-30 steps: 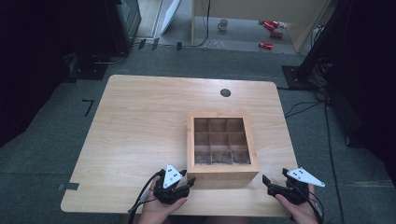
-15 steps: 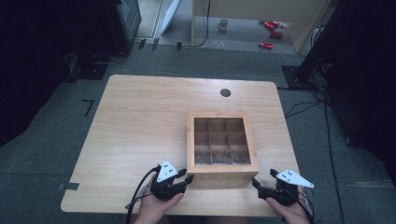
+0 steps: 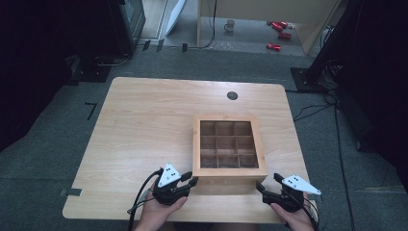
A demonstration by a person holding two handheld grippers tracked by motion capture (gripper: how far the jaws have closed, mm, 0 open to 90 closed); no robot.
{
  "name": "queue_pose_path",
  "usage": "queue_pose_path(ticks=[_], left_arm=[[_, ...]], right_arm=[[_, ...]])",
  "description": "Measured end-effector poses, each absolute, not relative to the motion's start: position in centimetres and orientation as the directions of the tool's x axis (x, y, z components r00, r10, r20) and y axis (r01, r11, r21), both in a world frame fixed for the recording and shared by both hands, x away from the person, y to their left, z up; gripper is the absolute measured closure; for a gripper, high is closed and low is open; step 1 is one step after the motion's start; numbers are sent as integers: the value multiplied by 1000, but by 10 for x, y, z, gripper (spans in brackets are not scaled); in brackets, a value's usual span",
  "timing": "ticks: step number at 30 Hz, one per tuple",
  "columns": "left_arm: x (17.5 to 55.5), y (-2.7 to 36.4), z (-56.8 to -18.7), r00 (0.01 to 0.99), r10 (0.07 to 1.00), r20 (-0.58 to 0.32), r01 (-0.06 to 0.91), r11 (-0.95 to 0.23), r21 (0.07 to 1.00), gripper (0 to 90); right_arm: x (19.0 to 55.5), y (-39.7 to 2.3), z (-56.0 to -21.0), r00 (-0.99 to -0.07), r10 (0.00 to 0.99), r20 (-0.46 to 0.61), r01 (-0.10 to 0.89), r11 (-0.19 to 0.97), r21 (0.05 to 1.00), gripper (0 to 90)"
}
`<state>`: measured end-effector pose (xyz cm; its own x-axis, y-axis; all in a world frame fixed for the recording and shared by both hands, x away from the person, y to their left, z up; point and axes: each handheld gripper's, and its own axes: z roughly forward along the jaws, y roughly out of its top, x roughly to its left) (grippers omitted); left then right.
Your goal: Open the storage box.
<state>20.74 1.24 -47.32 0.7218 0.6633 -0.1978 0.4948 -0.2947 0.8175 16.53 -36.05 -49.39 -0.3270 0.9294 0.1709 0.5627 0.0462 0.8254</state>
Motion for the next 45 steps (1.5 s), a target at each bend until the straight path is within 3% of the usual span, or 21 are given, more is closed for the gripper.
queue_pose_path(ticks=[6, 13, 19, 20, 27, 35, 45], left_arm=[[208, 13, -470, 725, 663, -186, 482, -297, 824, 668], [209, 16, -464, 720, 668, -187, 471, -273, 839, 652], [204, 21, -466, 691, 715, -108, 434, -291, 852, 548], [204, 23, -469, 687, 720, -98, 438, -303, 847, 466], [207, 49, -491, 624, 778, -69, 504, -333, 797, 355], [221, 62, -508, 567, 823, -24, 545, -353, 761, 337], [224, 57, -516, 566, 825, -2, 569, -389, 725, 303]], right_arm=[[167, -361, -486, -293, 935, 201, 520, -20, 854, 233], [172, -355, -481, -295, 942, 159, 486, 4, 874, 236], [174, -352, -473, -304, 944, 128, 468, 31, 883, 235], [175, -353, -469, -309, 943, 124, 461, 34, 887, 233], [179, -355, -453, -330, 937, 114, 424, 40, 905, 232], [192, -359, -424, -345, 936, 75, 360, 58, 931, 227], [227, -362, -387, -332, 942, 45, 323, 69, 944, 225]])
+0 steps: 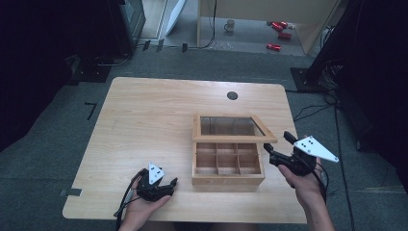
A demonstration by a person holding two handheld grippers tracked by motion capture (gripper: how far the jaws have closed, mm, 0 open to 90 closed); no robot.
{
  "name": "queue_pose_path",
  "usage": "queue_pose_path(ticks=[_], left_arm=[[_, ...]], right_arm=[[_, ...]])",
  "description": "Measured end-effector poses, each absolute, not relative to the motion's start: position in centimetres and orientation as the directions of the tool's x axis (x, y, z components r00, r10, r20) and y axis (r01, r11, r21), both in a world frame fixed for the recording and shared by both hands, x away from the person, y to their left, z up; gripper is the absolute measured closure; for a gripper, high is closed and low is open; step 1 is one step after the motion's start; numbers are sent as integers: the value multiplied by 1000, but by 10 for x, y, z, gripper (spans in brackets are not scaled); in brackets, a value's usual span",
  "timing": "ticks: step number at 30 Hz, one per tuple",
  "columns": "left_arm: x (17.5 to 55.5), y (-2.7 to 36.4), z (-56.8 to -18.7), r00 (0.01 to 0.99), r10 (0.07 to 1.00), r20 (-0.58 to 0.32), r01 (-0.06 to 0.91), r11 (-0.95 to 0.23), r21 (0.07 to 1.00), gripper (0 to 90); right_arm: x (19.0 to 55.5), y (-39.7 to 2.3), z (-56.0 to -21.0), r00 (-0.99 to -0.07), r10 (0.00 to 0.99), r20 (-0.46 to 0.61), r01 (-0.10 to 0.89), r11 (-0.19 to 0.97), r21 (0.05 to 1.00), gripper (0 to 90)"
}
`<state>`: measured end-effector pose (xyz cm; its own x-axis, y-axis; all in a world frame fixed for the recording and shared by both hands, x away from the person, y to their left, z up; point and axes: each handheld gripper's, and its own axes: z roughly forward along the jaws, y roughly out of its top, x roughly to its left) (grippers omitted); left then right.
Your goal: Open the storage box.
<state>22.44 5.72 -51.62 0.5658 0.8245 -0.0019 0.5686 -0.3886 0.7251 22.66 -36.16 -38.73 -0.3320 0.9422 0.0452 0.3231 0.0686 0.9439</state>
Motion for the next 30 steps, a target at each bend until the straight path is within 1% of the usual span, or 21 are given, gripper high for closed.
queue_pose_path(ticks=[3, 7, 11, 17, 21, 25, 30], left_arm=[[223, 55, -517, 574, 819, 6, 566, -402, 720, 302], [224, 54, -517, 573, 820, 3, 567, -398, 721, 308], [224, 54, -517, 575, 818, 1, 565, -397, 723, 307], [224, 54, -518, 577, 817, 0, 563, -398, 724, 307], [224, 54, -518, 579, 816, -3, 563, -397, 725, 309], [224, 55, -518, 581, 814, -4, 563, -398, 724, 310], [225, 55, -518, 582, 813, -6, 562, -398, 725, 310]], right_arm=[[237, -362, -378, -330, 943, 45, 302, 60, 951, 230], [250, -361, -366, -344, 938, 36, 272, 63, 960, 318], [263, -361, -358, -359, 933, 38, 253, 58, 966, 383], [283, -361, -351, -389, 920, 55, 237, 42, 971, 416], [299, -362, -347, -416, 903, 106, 236, -6, 972, 444], [308, -362, -348, -425, 895, 136, 241, -33, 970, 446], [323, -357, -355, -422, 895, 141, 251, -34, 968, 452]])
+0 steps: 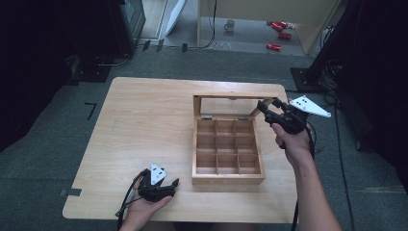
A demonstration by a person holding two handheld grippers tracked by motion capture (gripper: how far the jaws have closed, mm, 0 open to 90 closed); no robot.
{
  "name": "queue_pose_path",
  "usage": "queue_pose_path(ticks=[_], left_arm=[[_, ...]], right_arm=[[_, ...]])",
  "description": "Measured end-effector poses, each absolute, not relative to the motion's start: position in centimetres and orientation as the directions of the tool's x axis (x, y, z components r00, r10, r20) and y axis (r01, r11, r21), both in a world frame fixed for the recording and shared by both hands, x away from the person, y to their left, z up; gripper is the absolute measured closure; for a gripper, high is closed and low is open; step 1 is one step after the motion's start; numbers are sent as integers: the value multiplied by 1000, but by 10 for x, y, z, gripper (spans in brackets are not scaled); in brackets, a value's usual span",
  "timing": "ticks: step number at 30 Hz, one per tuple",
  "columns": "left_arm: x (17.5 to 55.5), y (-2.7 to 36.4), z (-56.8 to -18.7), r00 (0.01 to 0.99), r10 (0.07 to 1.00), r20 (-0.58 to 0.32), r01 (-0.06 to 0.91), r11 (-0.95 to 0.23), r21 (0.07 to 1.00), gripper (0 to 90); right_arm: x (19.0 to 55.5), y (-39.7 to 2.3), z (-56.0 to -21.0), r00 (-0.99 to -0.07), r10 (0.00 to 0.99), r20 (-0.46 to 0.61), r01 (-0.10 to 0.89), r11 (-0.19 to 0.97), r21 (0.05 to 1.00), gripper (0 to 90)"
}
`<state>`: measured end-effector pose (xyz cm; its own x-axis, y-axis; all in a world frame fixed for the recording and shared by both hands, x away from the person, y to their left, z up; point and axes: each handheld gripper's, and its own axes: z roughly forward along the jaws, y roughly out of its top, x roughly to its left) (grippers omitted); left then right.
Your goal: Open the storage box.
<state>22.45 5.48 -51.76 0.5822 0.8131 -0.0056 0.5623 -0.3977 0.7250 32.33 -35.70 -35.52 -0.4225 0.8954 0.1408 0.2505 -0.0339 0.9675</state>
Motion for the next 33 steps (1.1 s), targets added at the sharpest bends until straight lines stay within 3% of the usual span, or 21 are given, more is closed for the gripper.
queue_pose_path(ticks=[6, 18, 26, 27, 33], left_arm=[[224, 55, -518, 585, 811, -4, 561, -401, 724, 320], [224, 55, -518, 586, 810, -7, 560, -399, 726, 317], [224, 54, -518, 585, 811, -4, 559, -399, 727, 316], [224, 54, -518, 584, 811, -5, 559, -398, 727, 317], [224, 54, -518, 585, 811, -3, 557, -399, 729, 317]], right_arm=[[340, -360, -366, -428, 885, 182, 262, -72, 962, 468], [374, -362, -390, -456, 873, 171, 328, -13, 944, 475], [389, -370, -395, -449, 870, 205, 320, -57, 946, 595], [391, -372, -395, -429, 879, 209, 324, -67, 944, 644], [398, -366, -395, -373, 903, 213, 334, -84, 939, 654]])
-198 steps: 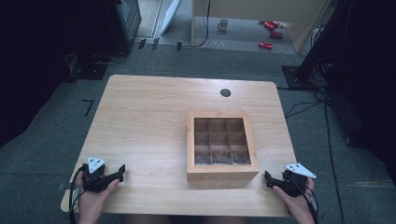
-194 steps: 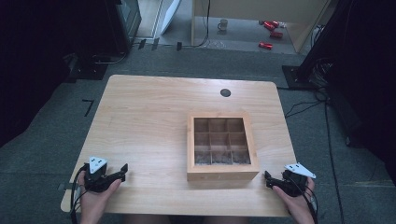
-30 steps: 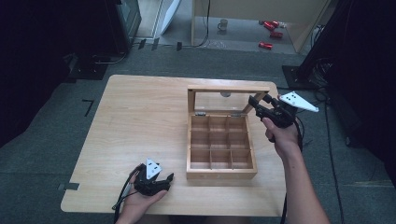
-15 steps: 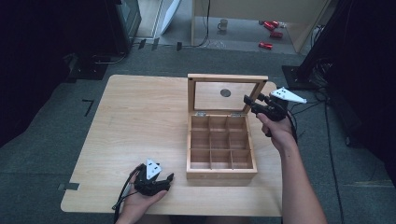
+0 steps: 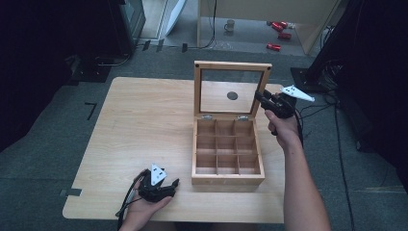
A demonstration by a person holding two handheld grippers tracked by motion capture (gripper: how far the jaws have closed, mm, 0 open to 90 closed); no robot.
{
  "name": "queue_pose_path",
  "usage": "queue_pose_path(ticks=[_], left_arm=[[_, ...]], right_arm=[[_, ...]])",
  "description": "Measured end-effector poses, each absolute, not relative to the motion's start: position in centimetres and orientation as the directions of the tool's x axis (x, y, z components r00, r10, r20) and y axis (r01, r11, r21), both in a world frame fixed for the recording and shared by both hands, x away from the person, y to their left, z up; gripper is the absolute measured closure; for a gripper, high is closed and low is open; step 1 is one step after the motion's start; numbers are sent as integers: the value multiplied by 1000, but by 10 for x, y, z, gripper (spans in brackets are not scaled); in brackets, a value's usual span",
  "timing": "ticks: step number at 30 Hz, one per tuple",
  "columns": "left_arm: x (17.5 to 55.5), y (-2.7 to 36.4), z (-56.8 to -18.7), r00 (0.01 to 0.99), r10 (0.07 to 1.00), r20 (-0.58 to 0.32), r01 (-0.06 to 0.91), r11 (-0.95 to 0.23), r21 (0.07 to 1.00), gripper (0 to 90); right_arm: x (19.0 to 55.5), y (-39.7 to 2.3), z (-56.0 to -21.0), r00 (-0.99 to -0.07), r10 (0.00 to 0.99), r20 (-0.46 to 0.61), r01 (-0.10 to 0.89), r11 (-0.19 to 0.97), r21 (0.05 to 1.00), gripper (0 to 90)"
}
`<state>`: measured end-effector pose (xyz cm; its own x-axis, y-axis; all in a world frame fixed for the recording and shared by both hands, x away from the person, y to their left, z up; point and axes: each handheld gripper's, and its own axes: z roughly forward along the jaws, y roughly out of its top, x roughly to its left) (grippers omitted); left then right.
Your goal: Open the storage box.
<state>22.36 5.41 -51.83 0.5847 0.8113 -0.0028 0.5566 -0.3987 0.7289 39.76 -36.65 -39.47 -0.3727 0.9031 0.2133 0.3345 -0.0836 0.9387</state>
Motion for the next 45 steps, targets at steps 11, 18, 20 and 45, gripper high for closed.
queue_pose_path(ticks=[11, 18, 20, 45], left_arm=[[223, 54, -518, 589, 808, 3, 553, -406, 728, 309], [223, 54, -518, 591, 807, 1, 554, -407, 726, 292], [223, 54, -518, 591, 807, 3, 554, -409, 725, 288], [225, 53, -519, 564, 825, 19, 579, -412, 704, 120]], right_arm=[[410, -357, -396, -241, 947, 211, 372, -110, 922, 669], [409, -355, -395, -228, 949, 218, 374, -121, 920, 649], [407, -356, -394, -225, 948, 226, 377, -129, 917, 600], [301, -379, -432, -323, 932, 164, 497, 19, 868, 46]])
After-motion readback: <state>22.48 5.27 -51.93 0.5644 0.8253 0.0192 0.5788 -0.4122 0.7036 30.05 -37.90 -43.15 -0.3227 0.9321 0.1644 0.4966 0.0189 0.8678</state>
